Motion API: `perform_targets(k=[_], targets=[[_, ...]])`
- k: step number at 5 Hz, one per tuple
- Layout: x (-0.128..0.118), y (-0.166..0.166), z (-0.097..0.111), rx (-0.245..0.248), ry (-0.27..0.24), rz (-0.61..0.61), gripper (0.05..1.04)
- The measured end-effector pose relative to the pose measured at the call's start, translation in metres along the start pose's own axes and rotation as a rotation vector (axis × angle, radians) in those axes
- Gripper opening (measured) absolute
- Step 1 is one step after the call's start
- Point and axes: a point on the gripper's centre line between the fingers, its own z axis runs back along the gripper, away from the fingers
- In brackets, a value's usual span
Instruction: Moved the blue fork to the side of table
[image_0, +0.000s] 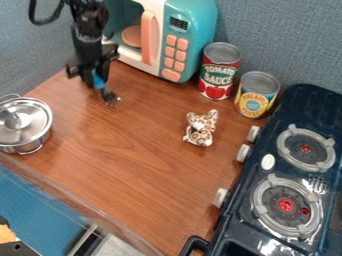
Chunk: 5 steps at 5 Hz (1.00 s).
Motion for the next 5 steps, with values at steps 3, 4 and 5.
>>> perform_targets(k=[3,4,5], targets=[[-0.120,-0.045,0.065,-0.254,0.046,-0.506,0.363],[-0.171,-0.047,0.071,-0.297,0.095,-0.709,0.363],[-0.226,-0.049,0.074,-0.334,0.145,-0.882,0.363]])
